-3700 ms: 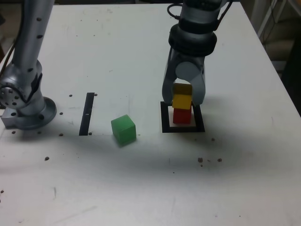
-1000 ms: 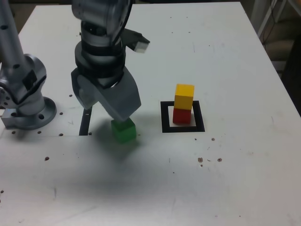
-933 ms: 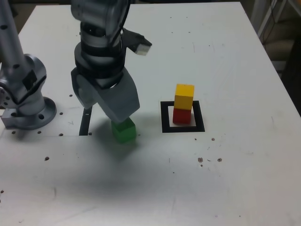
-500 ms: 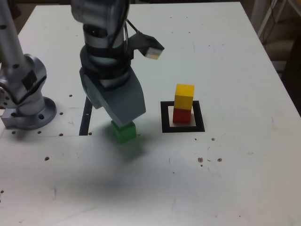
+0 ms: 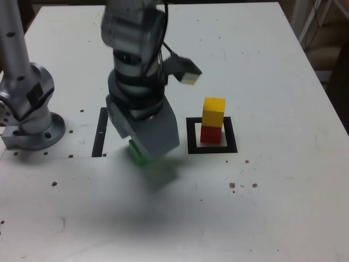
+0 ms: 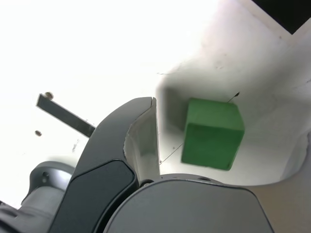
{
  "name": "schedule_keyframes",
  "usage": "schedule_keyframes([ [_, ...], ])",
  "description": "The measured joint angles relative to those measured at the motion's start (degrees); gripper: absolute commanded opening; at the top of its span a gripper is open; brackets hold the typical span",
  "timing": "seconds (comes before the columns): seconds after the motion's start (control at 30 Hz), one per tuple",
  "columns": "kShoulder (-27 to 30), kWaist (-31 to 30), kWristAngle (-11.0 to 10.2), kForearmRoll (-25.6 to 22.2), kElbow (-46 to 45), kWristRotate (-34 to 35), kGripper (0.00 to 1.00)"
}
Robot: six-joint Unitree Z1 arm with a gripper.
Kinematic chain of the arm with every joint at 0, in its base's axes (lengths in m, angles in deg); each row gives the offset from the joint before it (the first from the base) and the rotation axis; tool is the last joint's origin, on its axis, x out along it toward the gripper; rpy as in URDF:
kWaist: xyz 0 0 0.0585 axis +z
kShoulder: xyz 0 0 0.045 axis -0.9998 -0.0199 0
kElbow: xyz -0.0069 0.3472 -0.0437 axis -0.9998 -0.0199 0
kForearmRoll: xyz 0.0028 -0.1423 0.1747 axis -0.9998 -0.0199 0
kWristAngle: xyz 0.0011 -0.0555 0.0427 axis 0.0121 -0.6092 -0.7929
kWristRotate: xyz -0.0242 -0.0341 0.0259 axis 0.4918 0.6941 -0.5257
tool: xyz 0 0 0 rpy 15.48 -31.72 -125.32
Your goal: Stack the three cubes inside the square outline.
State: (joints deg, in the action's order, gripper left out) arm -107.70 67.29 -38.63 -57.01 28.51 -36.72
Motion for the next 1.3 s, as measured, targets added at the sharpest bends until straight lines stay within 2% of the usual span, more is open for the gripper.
schedule_keyframes([
  [0.13, -0.7, -0.3, 0.1, 0.4, 0.0, 0.3, 0.93],
  [0.23, -1.0, -0.3, 0.2, 0.5, -0.1, 0.8, 0.85],
  [0.47, -1.7, -0.3, -0.2, 0.4, -0.1, 2.8, 0.43],
  [0.53, -1.7, -0.4, -0.2, 0.7, -0.2, 3.0, 0.37],
  [0.7, -1.7, -0.5, -0.2, 1.0, -0.5, 3.0, 0.30],
  [1.3, -1.7, -0.5, -0.3, 0.8, -0.4, 3.1, 0.29],
])
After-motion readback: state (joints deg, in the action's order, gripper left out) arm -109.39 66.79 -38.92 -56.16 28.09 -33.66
